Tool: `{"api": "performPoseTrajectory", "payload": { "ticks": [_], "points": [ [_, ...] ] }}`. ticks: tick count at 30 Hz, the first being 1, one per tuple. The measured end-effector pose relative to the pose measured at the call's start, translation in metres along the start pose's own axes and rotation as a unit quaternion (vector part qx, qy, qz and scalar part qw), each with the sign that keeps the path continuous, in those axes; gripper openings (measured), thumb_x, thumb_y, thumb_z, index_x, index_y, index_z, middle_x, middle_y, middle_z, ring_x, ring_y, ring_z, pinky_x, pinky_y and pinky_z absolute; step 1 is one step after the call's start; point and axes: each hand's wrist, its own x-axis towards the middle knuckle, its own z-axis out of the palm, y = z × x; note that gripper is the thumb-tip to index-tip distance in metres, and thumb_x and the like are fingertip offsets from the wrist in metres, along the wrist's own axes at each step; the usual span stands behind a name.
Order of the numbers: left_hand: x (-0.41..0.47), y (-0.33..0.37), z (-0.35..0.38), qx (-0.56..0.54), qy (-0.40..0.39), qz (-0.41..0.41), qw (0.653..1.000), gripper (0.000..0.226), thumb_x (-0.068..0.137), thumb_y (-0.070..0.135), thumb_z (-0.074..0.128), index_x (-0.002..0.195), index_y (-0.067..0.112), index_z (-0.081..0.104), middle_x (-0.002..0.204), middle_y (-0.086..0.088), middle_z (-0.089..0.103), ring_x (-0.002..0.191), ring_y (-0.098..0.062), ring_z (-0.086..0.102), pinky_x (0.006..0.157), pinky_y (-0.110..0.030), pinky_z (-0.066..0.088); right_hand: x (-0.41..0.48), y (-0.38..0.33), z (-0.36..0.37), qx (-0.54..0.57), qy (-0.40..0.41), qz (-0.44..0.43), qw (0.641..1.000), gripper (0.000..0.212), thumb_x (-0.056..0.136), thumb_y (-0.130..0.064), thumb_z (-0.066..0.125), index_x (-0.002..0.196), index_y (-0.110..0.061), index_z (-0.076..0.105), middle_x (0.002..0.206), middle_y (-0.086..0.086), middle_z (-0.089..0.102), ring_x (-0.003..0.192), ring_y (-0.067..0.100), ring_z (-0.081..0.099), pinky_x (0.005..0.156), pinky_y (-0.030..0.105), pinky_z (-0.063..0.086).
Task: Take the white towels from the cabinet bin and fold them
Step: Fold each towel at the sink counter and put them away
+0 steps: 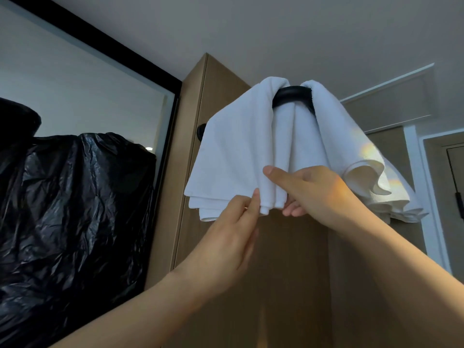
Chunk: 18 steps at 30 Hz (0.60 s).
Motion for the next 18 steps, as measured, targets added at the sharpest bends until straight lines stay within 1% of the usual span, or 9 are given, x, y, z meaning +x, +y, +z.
{"api": "performPoseTrajectory", "payload": {
  "ticks": [2,4,7,8,10,12,13,15,18],
  "points": [
    [-0.007,-0.003,0.001,-0.017,-0.018,0.002,1.000,0.074,0.091,-0.002,0.042,0.155,0.016,0.010,0.127,0.001,0.037,0.096,0.003,0.038,0.086,-0.003,0.028,0.001,-0.009,0.001,-0.048,0.001,0.009,0.999,0.064,0.077,-0.068,0.062,0.072,-0.005,0.069,0.058,0.005,0.070,0.064,0.019,0.070,0.080,0.037,0.058],
    [-0.010,-0.009,-0.001,-0.059,-0.015,-0.005,0.998,0.074,0.089,-0.004,0.039,0.155,0.019,0.015,0.133,0.004,0.038,0.107,0.004,0.042,0.092,-0.004,0.029,0.004,-0.015,0.004,-0.084,0.004,0.007,0.996,0.054,0.079,-0.060,0.065,0.067,-0.007,0.065,0.057,0.004,0.070,0.065,0.021,0.070,0.080,0.038,0.057],
    [-0.017,-0.017,-0.002,-0.133,0.055,-0.029,0.989,0.049,0.095,0.003,0.041,0.142,0.017,0.044,0.127,0.007,0.053,0.113,-0.005,0.052,0.093,-0.011,0.037,0.005,-0.019,0.005,-0.115,-0.001,-0.002,0.993,0.040,0.081,-0.044,0.064,0.060,-0.010,0.055,0.058,0.006,0.070,0.071,0.026,0.071,0.083,0.043,0.057],
    [-0.020,-0.018,-0.003,-0.161,0.108,-0.084,0.977,0.035,0.097,0.008,0.047,0.130,0.018,0.056,0.118,0.008,0.060,0.107,-0.005,0.058,0.089,-0.012,0.041,0.005,-0.019,0.004,-0.118,-0.004,0.002,0.993,0.038,0.081,-0.041,0.063,0.061,-0.010,0.053,0.059,0.007,0.070,0.072,0.026,0.071,0.084,0.044,0.057],
    [-0.024,-0.027,-0.004,-0.241,0.189,-0.272,0.912,0.010,0.094,0.019,0.060,0.101,0.019,0.067,0.096,0.004,0.069,0.083,-0.002,0.065,0.074,-0.015,0.047,0.004,-0.015,0.003,-0.119,-0.006,0.009,0.993,0.036,0.082,-0.040,0.064,0.066,-0.010,0.053,0.061,0.007,0.071,0.070,0.022,0.071,0.085,0.043,0.057],
    [-0.021,-0.043,-0.009,-0.318,0.194,-0.448,0.813,0.024,0.089,0.037,0.064,0.088,0.013,0.065,0.086,-0.004,0.069,0.068,-0.006,0.063,0.067,-0.018,0.051,0.004,-0.011,0.004,-0.110,-0.006,0.015,0.994,0.035,0.081,-0.041,0.065,0.070,-0.009,0.056,0.063,0.006,0.072,0.066,0.018,0.071,0.085,0.044,0.057],
    [-0.018,-0.051,-0.011,-0.383,0.173,-0.503,0.755,0.034,0.088,0.044,0.064,0.090,0.010,0.064,0.087,-0.007,0.067,0.071,-0.011,0.064,0.071,-0.025,0.054,0.004,-0.010,0.004,-0.104,-0.005,0.016,0.994,0.036,0.080,-0.042,0.065,0.071,-0.008,0.056,0.064,0.007,0.072,0.065,0.016,0.071,0.085,0.044,0.057],
    [-0.010,-0.057,-0.019,-0.520,0.132,-0.545,0.644,0.046,0.089,0.050,0.060,0.103,0.007,0.061,0.098,-0.009,0.066,0.092,-0.022,0.066,0.088,-0.042,0.055,0.004,-0.009,0.006,-0.093,-0.005,0.019,0.995,0.037,0.079,-0.044,0.064,0.074,-0.008,0.057,0.068,0.010,0.073,0.064,0.015,0.071,0.086,0.046,0.057],
    [0.001,-0.057,-0.025,-0.646,0.122,-0.524,0.541,0.058,0.086,0.052,0.063,0.114,0.002,0.056,0.113,-0.015,0.063,0.105,-0.034,0.065,0.095,-0.052,0.050,0.002,-0.012,0.008,-0.090,0.005,0.023,0.996,0.042,0.077,-0.047,0.064,0.074,-0.005,0.058,0.067,0.008,0.073,0.073,0.024,0.071,0.085,0.047,0.056]
  ]
}}
